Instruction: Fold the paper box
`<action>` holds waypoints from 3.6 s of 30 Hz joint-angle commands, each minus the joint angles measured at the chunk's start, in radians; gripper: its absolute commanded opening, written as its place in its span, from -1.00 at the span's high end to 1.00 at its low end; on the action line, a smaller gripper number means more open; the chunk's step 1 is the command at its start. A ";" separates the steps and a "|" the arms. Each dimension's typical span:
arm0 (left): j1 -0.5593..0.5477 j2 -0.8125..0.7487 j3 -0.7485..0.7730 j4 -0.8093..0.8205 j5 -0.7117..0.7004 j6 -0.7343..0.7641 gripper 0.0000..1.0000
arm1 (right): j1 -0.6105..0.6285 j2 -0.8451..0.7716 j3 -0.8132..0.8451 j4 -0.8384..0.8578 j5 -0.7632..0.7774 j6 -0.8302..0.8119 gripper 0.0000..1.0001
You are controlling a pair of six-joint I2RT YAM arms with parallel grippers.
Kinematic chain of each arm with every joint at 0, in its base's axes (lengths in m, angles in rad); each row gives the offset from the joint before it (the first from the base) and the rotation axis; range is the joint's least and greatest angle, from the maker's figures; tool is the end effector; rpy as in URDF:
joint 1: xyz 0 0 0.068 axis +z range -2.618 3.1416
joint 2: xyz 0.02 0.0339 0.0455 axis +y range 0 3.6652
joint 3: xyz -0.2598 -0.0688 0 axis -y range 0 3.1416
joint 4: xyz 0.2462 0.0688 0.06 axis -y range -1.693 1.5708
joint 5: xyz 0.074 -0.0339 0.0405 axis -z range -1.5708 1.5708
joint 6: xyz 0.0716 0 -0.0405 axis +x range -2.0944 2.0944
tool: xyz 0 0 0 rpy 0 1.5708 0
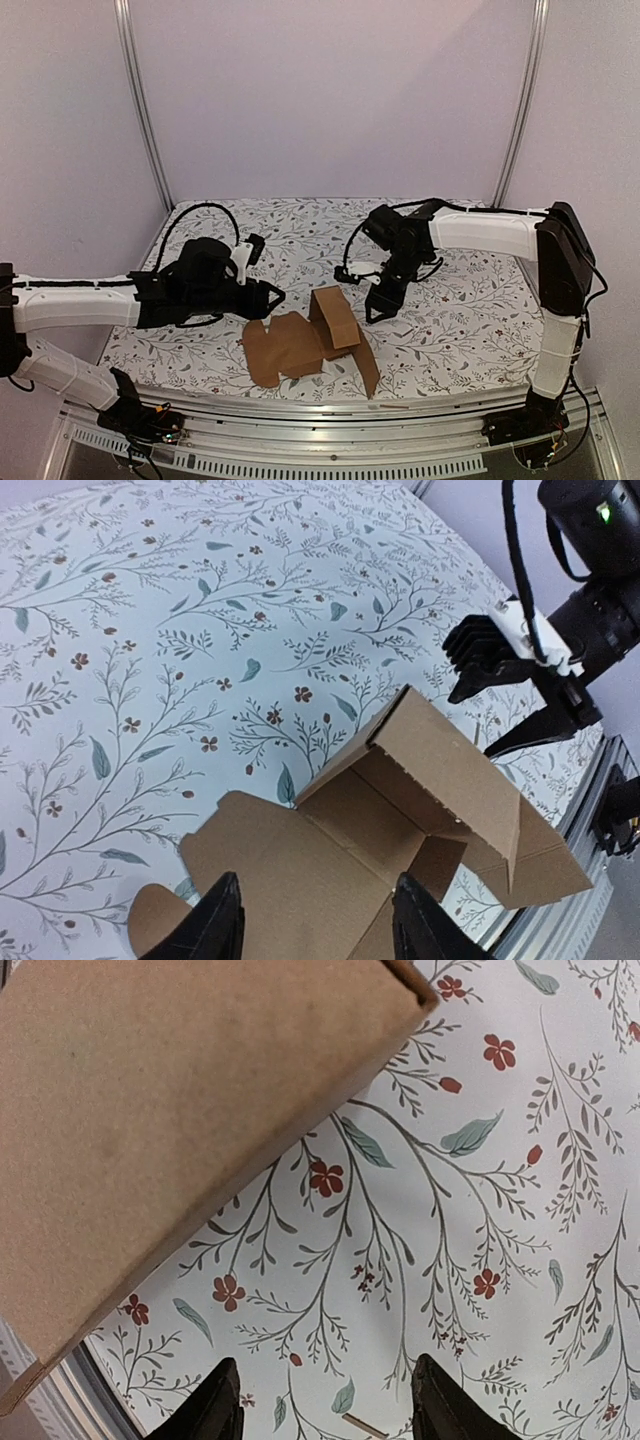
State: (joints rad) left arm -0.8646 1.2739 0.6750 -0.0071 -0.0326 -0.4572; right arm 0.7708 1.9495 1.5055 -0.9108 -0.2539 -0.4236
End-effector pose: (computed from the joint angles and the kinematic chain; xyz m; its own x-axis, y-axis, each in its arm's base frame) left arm 0.1970 -0.2274 0.1898 -0.6597 0.0935 -0.7457 0.5036 0.7916 -0.3462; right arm 0.2707 0.2880 0.1633 -0.3457 -0.8904 -0.2962 -0.9380 0.3191 0.1356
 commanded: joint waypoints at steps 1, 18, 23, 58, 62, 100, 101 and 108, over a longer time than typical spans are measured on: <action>-0.056 -0.042 0.037 -0.079 -0.020 -0.188 -0.01 | -0.006 -0.073 -0.021 -0.001 0.062 0.012 -0.13; -0.313 0.143 0.102 0.137 -0.562 1.394 0.45 | -0.194 -0.251 -0.086 -0.046 -0.140 0.053 -0.17; -0.314 0.199 0.101 0.190 -0.505 1.495 0.39 | -0.204 -0.265 -0.108 -0.035 -0.150 0.052 -0.17; -0.346 0.659 0.244 0.851 -0.983 1.843 1.00 | -0.207 -0.217 -0.110 -0.030 -0.149 0.047 -0.18; -0.312 0.743 0.294 0.927 -1.217 1.867 1.00 | -0.207 -0.211 -0.109 -0.026 -0.139 0.040 -0.17; 0.090 0.457 0.839 -0.555 0.088 0.185 -0.88 | -0.233 -0.229 -0.113 -0.037 -0.052 0.038 -0.17; 0.117 0.483 0.850 -0.545 0.123 0.170 -0.84 | -0.237 -0.227 -0.115 -0.037 -0.035 0.021 -0.17; 0.197 0.617 0.858 -0.454 0.358 0.089 -0.68 | -0.254 -0.222 -0.114 -0.059 -0.005 -0.049 -0.13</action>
State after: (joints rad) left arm -0.6815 1.8339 1.5249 -0.5289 0.1318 -0.2893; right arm 0.5262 1.7267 1.3991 -0.9428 -0.2890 -0.4252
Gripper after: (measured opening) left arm 0.850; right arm 0.565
